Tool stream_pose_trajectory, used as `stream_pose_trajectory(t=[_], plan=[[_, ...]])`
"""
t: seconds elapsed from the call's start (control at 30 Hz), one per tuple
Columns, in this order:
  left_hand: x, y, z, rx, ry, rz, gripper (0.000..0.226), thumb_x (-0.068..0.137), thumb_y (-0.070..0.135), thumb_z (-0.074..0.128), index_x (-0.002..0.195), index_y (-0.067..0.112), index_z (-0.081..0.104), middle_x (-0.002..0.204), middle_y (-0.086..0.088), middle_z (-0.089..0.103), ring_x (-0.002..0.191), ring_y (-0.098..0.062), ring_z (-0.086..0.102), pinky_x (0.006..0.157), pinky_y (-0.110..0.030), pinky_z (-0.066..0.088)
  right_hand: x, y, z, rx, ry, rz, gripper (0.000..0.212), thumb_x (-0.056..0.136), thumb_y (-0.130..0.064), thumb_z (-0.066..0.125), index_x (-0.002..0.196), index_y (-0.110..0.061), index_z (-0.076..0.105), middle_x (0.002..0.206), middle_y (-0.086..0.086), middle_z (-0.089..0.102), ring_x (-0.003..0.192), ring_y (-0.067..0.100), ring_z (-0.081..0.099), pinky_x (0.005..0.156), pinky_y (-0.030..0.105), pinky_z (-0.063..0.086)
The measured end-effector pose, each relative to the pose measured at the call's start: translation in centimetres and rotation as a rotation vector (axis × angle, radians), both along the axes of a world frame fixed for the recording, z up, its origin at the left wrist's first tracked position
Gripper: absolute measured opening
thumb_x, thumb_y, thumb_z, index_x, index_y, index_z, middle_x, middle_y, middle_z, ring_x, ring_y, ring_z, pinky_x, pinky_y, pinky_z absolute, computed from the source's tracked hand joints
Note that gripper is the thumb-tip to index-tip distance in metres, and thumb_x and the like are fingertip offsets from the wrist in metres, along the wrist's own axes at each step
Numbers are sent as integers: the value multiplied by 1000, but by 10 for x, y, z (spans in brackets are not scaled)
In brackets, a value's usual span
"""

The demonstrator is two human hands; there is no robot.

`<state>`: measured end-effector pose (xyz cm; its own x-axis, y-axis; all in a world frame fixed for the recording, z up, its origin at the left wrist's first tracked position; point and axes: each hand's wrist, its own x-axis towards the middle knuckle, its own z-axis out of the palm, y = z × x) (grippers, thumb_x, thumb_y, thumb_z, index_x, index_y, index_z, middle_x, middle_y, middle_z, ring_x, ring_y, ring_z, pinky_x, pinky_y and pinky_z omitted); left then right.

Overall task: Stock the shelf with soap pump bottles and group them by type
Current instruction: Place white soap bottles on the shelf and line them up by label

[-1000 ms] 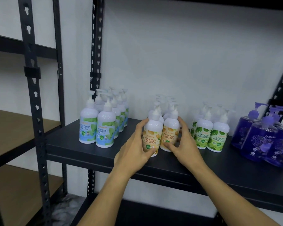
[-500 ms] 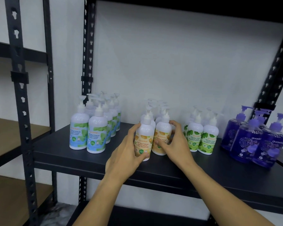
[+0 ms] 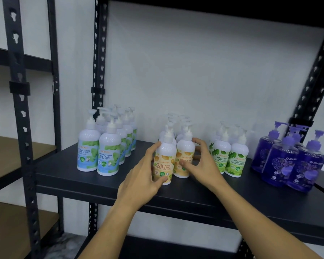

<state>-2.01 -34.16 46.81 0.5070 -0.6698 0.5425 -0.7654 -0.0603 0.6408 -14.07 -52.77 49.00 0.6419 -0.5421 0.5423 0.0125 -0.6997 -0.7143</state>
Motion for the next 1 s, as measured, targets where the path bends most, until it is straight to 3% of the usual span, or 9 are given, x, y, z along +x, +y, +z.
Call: stream_pose_trajectory(t=[0.3, 0.8, 1.0], plan=[[0, 0, 0, 3, -3, -6, 96, 80, 35, 76, 143, 60, 9, 129, 21, 56, 113, -3, 59, 90, -44, 55, -3, -4, 1, 3, 11, 20, 74, 81, -21, 82, 138, -37, 38, 122, -15, 55, 102, 2, 62, 77, 17, 54], [0, 1, 0, -7, -32, -6, 96, 82, 37, 74, 144, 60, 5, 134, 19, 54, 117, -7, 58, 89, -43, 55, -4, 1, 1, -12, 32, -19, 76, 82, -21, 81, 142, -34, 37, 120, -15, 55, 105, 1, 60, 74, 11, 51], [1, 2, -2, -12, -25, -10, 96, 82, 37, 75, 144, 61, 6, 136, 18, 53, 119, -6, 57, 91, -42, 55, -3, 3, -1, -11, 44, -29, 76, 83, -19, 81, 143, -32, 37, 121, -15, 56, 107, 5, 61, 79, 17, 54]])
